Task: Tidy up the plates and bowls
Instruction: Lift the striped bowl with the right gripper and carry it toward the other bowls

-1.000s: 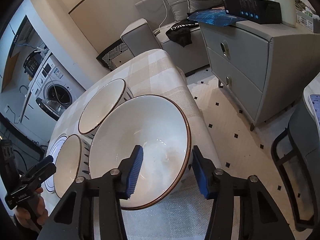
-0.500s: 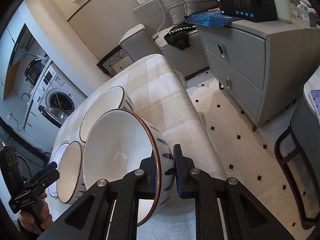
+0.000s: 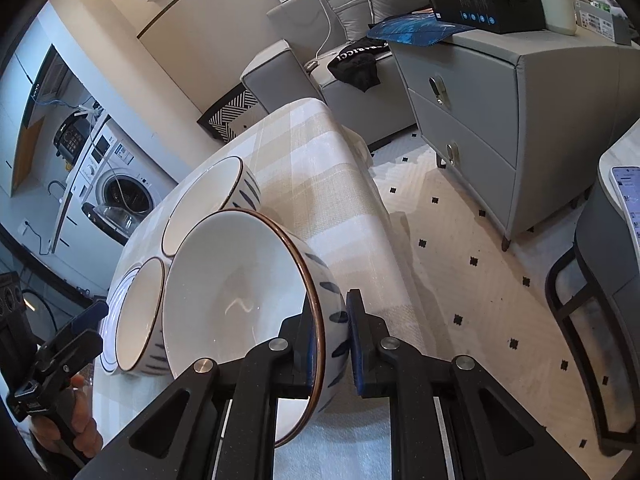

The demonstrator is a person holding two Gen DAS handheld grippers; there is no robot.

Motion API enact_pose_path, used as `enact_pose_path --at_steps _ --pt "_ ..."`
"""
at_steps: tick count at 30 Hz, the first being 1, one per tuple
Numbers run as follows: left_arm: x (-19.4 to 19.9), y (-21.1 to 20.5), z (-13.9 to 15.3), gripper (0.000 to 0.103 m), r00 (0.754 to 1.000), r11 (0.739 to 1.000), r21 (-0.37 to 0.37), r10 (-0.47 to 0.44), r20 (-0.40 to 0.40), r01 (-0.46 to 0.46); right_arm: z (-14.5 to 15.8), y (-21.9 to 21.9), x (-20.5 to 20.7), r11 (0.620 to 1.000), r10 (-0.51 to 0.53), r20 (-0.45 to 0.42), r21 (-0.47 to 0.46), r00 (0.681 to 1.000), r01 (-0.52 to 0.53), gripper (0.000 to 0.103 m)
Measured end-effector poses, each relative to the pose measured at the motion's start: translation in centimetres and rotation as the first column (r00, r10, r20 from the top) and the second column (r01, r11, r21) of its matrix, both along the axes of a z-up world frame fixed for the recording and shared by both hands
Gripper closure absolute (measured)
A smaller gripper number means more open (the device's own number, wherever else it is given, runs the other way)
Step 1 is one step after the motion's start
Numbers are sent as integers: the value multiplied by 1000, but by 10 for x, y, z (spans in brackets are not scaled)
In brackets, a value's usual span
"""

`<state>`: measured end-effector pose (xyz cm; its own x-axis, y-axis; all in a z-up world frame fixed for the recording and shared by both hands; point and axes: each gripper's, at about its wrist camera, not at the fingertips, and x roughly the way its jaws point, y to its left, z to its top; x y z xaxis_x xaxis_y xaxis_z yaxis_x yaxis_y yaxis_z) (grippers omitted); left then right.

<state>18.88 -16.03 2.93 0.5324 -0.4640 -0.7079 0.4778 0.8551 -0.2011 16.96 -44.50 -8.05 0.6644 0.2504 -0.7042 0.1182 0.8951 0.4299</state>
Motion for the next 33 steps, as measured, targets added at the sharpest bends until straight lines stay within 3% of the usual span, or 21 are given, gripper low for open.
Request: enact_pose_path --at_steps 7,11,16,18,29,33 --pt "-9 -48 3 3 993 993 -17 -118 17 119 -1 -3 -11 1000 17 0 3 1000 -17 90" --pt "-7 -69 -2 14 987 987 -23 -162 3 162 -2 -5 -15 1000 23 1 9 1000 -23 90" --pt "-9 -88 -6 19 979 979 -21 -204 8 204 -5 -9 -19 999 26 -2 24 1000 -26 90" --pt "-7 -95 -9 30 974 974 -17 -225 -13 225 -6 -10 -19 999 28 -3 29 1000 -27 90" --pt "-8 -112 -23 57 966 968 22 -248 -75 250 -6 -13 -25 998 31 8 54 999 -31 90" --pt "-4 -110 -24 75 972 975 25 -218 -84 220 -7 -14 -25 998 26 4 64 1000 -27 90"
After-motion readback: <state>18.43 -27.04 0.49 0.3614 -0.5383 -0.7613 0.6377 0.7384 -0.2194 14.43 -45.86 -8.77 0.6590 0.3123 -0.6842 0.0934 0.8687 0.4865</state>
